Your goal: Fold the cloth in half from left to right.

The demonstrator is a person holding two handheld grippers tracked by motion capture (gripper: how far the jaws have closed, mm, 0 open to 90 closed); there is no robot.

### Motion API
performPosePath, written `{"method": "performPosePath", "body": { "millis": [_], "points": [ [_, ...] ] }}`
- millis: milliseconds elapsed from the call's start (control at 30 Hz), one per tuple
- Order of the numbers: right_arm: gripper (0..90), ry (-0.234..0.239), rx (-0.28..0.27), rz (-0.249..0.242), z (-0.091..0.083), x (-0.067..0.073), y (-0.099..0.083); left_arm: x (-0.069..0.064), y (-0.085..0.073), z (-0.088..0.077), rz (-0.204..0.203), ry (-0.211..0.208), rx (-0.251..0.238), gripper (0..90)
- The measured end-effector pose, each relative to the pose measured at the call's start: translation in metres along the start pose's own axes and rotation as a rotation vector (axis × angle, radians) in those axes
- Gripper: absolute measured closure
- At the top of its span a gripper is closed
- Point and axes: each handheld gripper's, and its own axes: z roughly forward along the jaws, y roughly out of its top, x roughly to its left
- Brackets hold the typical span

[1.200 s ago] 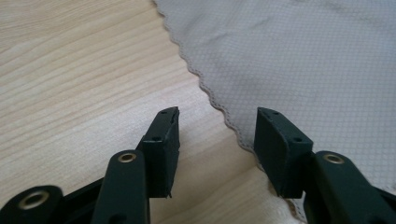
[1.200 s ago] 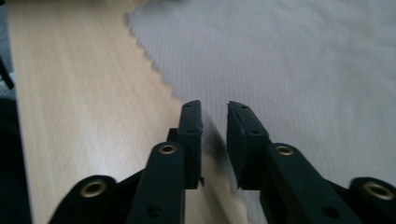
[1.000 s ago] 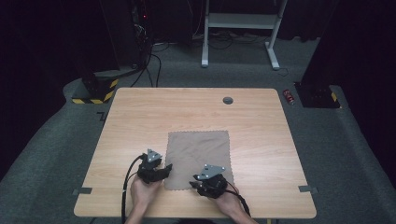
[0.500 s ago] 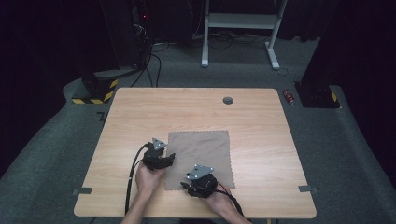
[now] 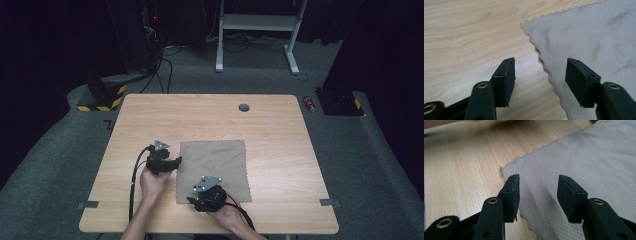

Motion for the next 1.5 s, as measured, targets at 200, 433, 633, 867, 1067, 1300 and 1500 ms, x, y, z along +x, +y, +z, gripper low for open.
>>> {"method": "performPosePath", "body": {
  "millis": [200, 433, 633, 867, 1067, 1300, 1500],
  "points": [
    [58.5, 0.020, -0.009, 0.017, 0.008, 0.005, 0.002, 0.011, 0.018, 0.015, -0.034, -0.004, 0.020, 38.5],
    [61.4, 0.040, -0.014, -0.010, 0.019, 0.017, 0.008, 0.019, 0.024, 0.039, -0.075, 0.010, 0.010, 40.8],
    [61.1, 0.054, -0.021, -0.016, 0.023, 0.023, 0.012, 0.023, 0.033, 0.043, -0.041, 0.057, 0.037, 40.8],
    [62.3, 0.035, -0.003, -0.068, 0.027, 0.032, 0.018, 0.024, 0.032, 0.048, -0.026, 0.077, 0.018, 42.5],
    [65.4, 0.018, 0.015, -0.081, 0.029, 0.035, 0.017, 0.026, 0.033, 0.050, -0.031, 0.091, 0.003, 43.3],
    [67.8, 0.011, 0.004, -0.079, 0.029, 0.035, 0.016, 0.026, 0.033, 0.051, -0.034, 0.070, -0.008, 42.4],
    [71.1, 0.005, -0.001, -0.084, 0.029, 0.034, 0.015, 0.015, 0.043, 0.056, 0.067, 0.093, 0.067, 41.2]
  ]
}}
